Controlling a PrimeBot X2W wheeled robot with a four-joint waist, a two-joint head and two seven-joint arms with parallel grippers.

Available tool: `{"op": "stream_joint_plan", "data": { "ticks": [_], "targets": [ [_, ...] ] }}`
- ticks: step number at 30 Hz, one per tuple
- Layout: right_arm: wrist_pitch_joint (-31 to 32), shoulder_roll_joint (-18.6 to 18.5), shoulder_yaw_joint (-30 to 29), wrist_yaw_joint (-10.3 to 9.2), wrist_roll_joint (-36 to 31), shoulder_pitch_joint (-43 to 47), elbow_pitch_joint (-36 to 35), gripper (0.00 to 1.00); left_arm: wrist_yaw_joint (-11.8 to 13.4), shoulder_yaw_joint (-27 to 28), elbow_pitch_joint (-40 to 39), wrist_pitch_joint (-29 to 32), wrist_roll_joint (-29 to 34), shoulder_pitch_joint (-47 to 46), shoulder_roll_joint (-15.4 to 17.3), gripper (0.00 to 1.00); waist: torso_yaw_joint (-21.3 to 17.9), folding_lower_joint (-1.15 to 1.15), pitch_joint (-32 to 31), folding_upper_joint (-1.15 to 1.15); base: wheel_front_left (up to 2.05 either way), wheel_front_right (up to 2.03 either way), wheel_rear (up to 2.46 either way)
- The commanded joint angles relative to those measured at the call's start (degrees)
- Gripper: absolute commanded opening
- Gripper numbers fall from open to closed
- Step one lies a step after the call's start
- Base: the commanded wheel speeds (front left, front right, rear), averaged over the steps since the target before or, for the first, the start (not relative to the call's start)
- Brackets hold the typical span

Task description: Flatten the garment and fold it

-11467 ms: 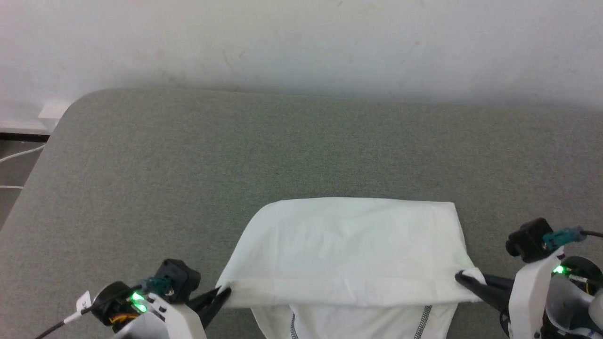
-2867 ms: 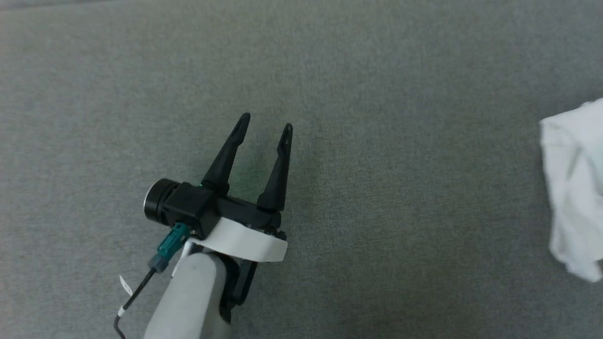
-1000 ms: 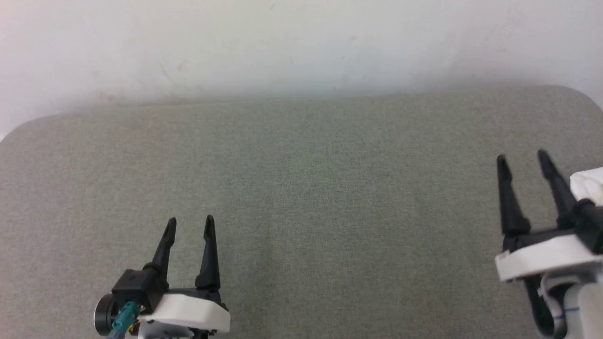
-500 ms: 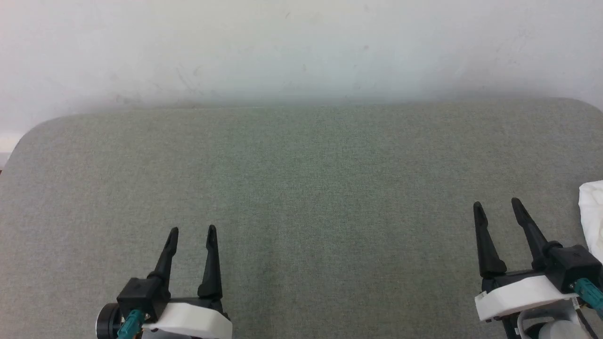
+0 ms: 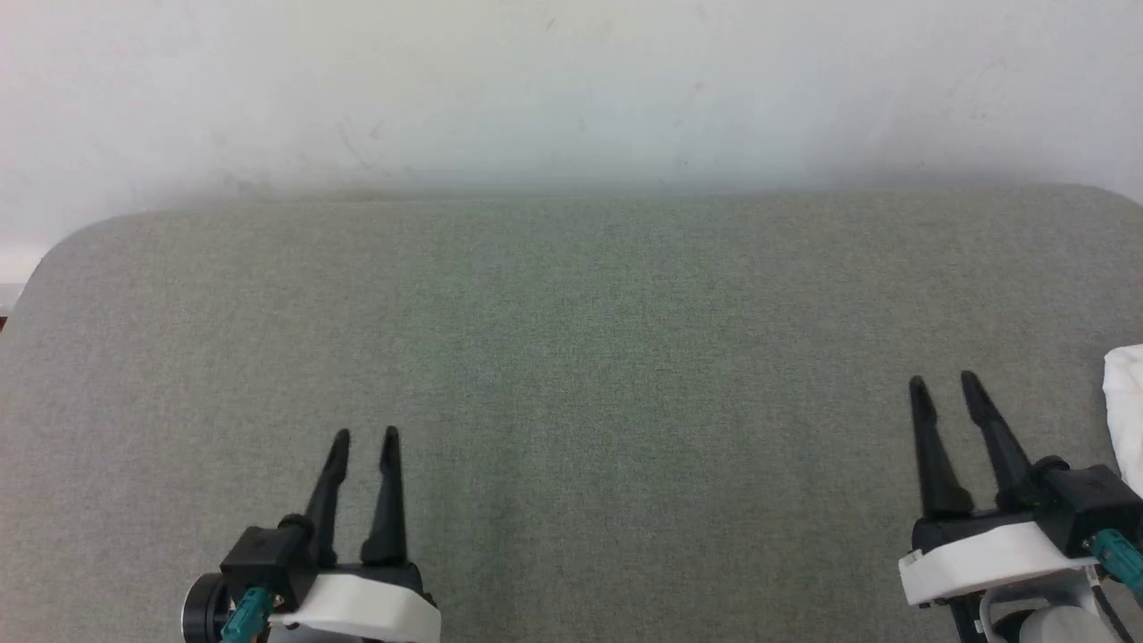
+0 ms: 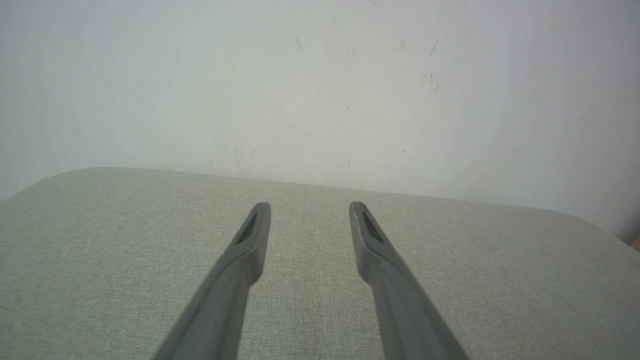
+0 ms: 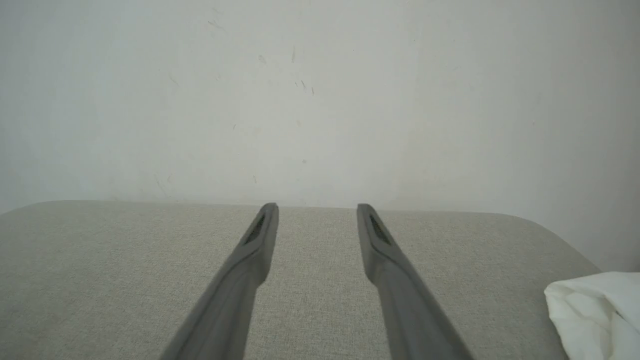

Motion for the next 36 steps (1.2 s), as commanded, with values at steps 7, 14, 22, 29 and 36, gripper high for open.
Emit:
{"op": "stream_joint_plan", "data": {
  "ticks": [7, 14, 22, 29, 36],
  "targets": [
    [0.57, 0.01, 0.12, 0.0, -0.21, -0.01, -0.13, 0.0, -0.04, 0.19, -0.1, 0.58, 0.44, -0.13, 0.0, 0.0, -0.02, 0.0, -0.1, 0.0, 0.0, 0.0, 0.0],
    [1.36, 0.03, 0.31, -0.01, -0.51, -0.02, -0.36, 0.0, -0.11, 0.45, -0.25, 1.4, 1.06, -0.31, 0.0, 0.0, -0.05, 0.0, -0.23, 0.0, 0.0, 0.0, 0.0],
    [2.15, 0.06, 0.49, -0.02, -0.81, -0.04, -0.59, 0.0, -0.17, 0.71, -0.4, 2.21, 1.67, -0.5, 0.0, 0.0, -0.08, 0.0, -0.36, 0.0, 0.0, 0.0, 0.0],
    [2.94, 0.09, 0.68, -0.02, -1.11, -0.05, -0.82, 0.0, -0.23, 0.96, -0.55, 3.03, 2.29, -0.68, -0.01, 0.0, -0.11, 0.0, -0.5, 0.0, 0.0, 0.0, 0.0],
    [3.74, 0.11, 0.87, -0.03, -1.41, -0.07, -1.06, 0.0, -0.29, 1.22, -0.7, 3.85, 2.91, -0.86, -0.01, 0.0, -0.14, 0.0, -0.63, 0.0, 0.0, 0.0, 0.0]
  ]
}}
